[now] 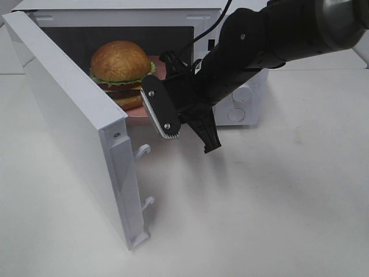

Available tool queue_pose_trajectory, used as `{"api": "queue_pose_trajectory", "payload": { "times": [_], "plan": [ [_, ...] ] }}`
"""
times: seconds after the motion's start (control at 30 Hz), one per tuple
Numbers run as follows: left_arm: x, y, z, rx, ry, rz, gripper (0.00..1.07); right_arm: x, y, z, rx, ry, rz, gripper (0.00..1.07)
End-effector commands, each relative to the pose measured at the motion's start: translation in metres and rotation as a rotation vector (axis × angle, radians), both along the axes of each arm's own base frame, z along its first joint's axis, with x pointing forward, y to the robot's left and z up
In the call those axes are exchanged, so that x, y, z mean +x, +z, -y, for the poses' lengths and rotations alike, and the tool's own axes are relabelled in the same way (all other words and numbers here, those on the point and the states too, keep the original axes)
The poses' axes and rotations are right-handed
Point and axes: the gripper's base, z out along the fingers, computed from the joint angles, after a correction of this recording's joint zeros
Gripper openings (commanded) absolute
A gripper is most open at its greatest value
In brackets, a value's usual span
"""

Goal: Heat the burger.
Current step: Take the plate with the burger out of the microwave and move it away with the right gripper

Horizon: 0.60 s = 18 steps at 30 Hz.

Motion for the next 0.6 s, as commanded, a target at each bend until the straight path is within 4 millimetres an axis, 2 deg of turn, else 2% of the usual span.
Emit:
{"api": "queue_pose_trajectory", "payload": {
  "times": [0.03, 0.6],
  "plan": [
    [-0.002, -0.001, 0.000, -0.003, 0.002, 0.015, 1.00, -0.003, 0.020, 0.009, 0.068, -0.049, 0.077, 0.00],
    [-0.002, -0.001, 0.000, -0.003, 0.002, 0.015, 1.00, -0.054, 0.030, 0.047, 0.070, -0.060, 0.094, 0.00]
  ]
}}
